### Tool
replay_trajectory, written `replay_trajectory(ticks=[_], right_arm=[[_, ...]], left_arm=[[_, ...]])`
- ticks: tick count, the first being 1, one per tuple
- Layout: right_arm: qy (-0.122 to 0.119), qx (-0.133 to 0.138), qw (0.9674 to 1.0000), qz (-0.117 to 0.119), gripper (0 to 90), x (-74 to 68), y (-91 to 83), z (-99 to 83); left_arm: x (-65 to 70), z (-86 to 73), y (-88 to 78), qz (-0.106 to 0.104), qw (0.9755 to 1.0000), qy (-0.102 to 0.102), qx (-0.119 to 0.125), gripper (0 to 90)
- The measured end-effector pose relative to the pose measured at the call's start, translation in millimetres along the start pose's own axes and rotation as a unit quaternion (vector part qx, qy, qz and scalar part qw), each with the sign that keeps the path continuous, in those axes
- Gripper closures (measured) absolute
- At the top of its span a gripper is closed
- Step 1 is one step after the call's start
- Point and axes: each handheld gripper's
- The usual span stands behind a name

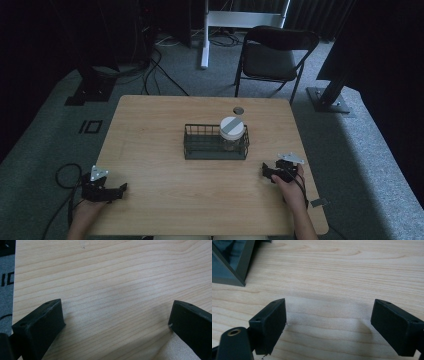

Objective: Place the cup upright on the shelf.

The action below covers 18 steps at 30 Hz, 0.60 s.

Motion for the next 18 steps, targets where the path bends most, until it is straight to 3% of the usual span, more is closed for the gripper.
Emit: replay_trajectory(ticks=[6,18], right_arm=[[0.004,-0.026,0.9997,0.004,12.7,5.7,-1.1,-2.4],[-0.02,-0.033,0.9989,0.027,11.5,12.5,-4.8,-4.9]], left_arm=[[0.0,0.0,0.0,0.0,1.0,0.0,0.0,0.1],[0.0,0.0,0.0,0.0,1.0,0.0,0.0,0.1]])
Point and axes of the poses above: each handheld gripper's, and its own axes: y roughly forward along the jaws, z roughly out of its top, x roughly to its right, and after that the axes turned 9 degrees about z, right-handed
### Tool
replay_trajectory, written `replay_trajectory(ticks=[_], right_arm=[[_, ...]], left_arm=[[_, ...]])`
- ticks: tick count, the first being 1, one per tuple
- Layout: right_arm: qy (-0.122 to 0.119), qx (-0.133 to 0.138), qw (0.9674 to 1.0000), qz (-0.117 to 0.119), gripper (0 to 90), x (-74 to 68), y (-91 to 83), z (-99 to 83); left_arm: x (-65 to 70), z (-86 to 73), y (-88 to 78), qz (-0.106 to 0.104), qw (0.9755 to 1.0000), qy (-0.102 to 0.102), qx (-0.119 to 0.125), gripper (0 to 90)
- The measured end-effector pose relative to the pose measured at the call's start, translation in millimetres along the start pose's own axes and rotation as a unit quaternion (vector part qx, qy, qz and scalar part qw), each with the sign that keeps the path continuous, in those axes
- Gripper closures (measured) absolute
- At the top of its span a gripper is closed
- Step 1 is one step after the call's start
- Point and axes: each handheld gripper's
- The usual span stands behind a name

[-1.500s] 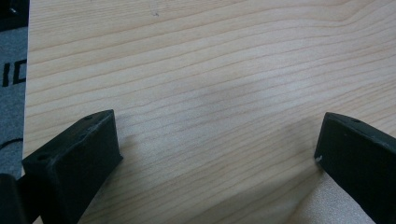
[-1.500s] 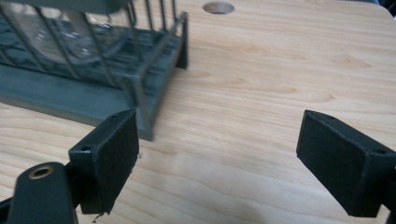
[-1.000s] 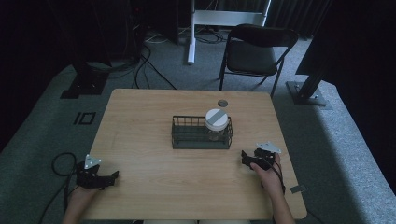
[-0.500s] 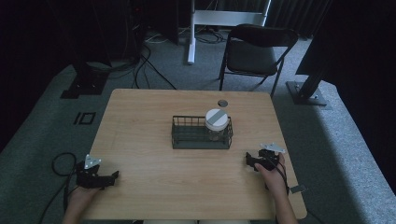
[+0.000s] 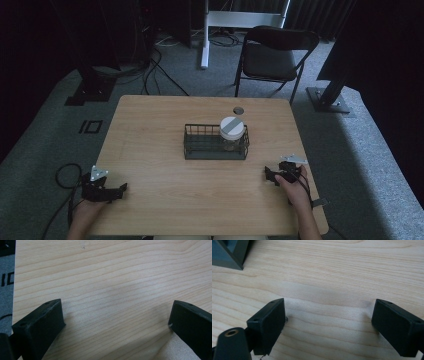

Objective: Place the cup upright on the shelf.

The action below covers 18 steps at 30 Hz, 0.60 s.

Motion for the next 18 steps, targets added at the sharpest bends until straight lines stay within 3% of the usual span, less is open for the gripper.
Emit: replay_trajectory(ticks=[4,18], right_arm=[[-0.011,-0.001,0.9998,0.014,11.6,3.3,-1.6,-1.1],[-0.014,-0.002,0.9998,0.015,11.5,3.7,-1.8,-1.3]], left_arm=[[0.0,0.0,0.0,0.0,1.0,0.0,0.0,0.1],[0.0,0.0,0.0,0.0,1.0,0.0,0.0,0.1]])
Point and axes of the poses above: each handheld gripper's, and its own axes: y roughly forward along the jaws, z roughly out of its top, x roughly to its right, and after that the axes turned 9 degrees about z, right-handed
